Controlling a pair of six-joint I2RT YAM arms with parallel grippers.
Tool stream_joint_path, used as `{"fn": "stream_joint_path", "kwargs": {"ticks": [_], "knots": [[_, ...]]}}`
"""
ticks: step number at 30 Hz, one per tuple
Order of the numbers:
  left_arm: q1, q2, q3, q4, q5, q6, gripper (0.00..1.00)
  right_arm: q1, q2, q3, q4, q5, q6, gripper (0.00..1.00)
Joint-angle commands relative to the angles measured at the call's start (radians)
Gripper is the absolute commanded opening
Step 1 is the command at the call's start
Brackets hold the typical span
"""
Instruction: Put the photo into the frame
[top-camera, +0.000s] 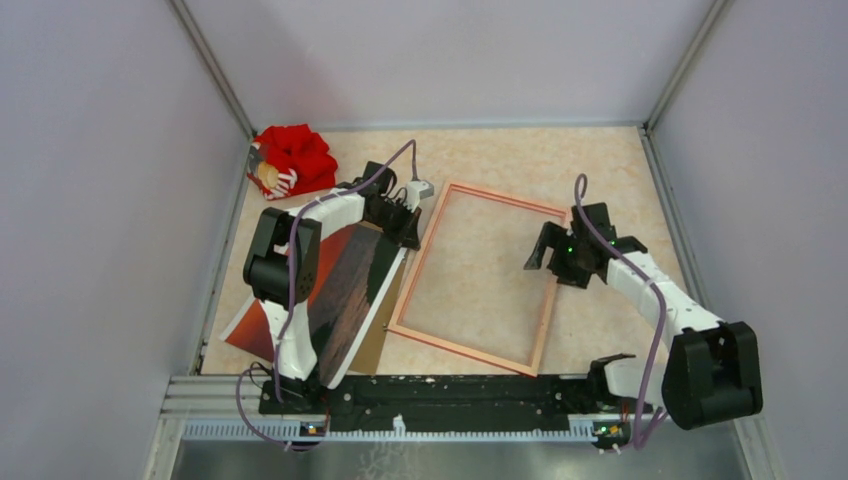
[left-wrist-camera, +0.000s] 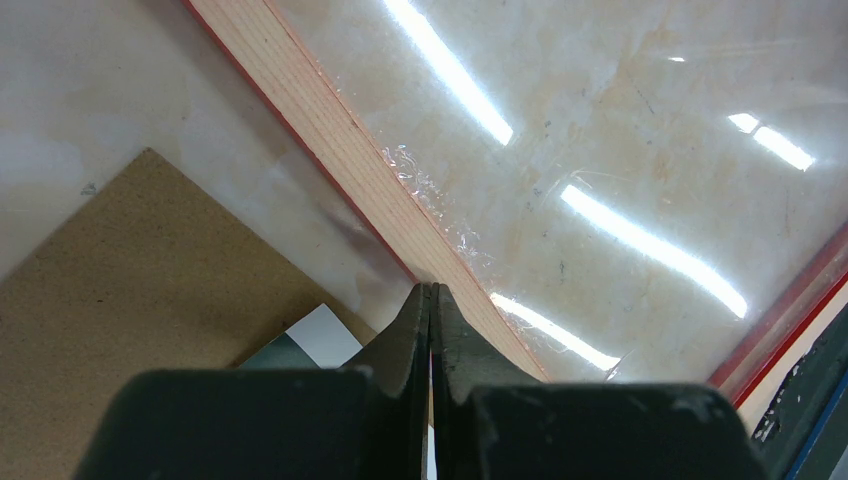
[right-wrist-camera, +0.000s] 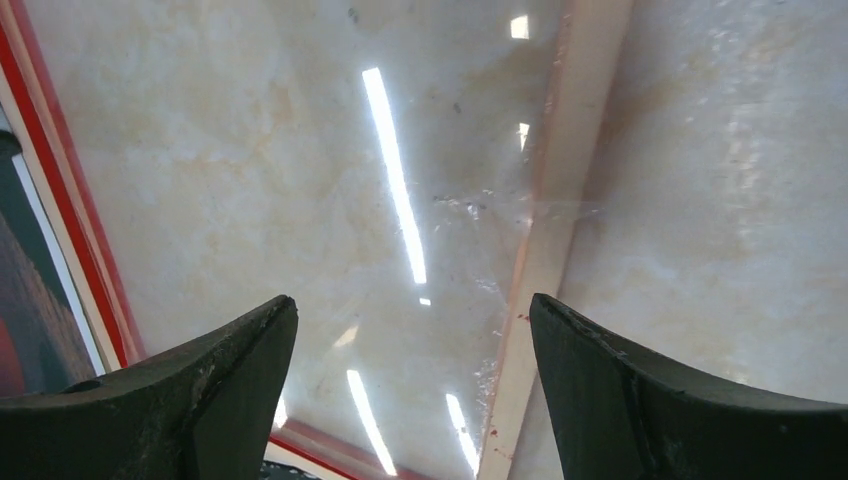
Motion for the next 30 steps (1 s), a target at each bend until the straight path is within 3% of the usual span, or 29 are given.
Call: {"fn": "stream_joint_path", "kwargs": {"ticks": [1,7,11,18,23,30], "knots": [[-0.014,0.004,0.014,-0.015,0.021,0.015,0.02,-0.078,-0.039,0.093,-0.016,0.06,-0.032,0.84],[-0.014,0.001,0.017,-0.017,0.028,0.011,0.02,-0.084,0.036,0.17,0.021,0.123,-0.03,0.69],[-0.014,-0.002,0.019,-0.014,0.036,0.003,0.02,-0.084,0.095,0.176,0.059,0.126,-0.024,0.49],[-0.013,-0.006,0.019,-0.021,0.045,0.005,0.02,-0.073,0.149,0.146,0.106,0.091,-0.004,0.24],[-0.015,0.002,0.029,-0.025,0.047,0.004,0.02,-0.069,0.187,0.114,0.115,0.104,0.0,0.16],[-0.015,0.005,0.039,-0.029,0.049,0.001,0.02,-0.062,0.257,0.098,0.131,0.145,0.0,0.14]]}}
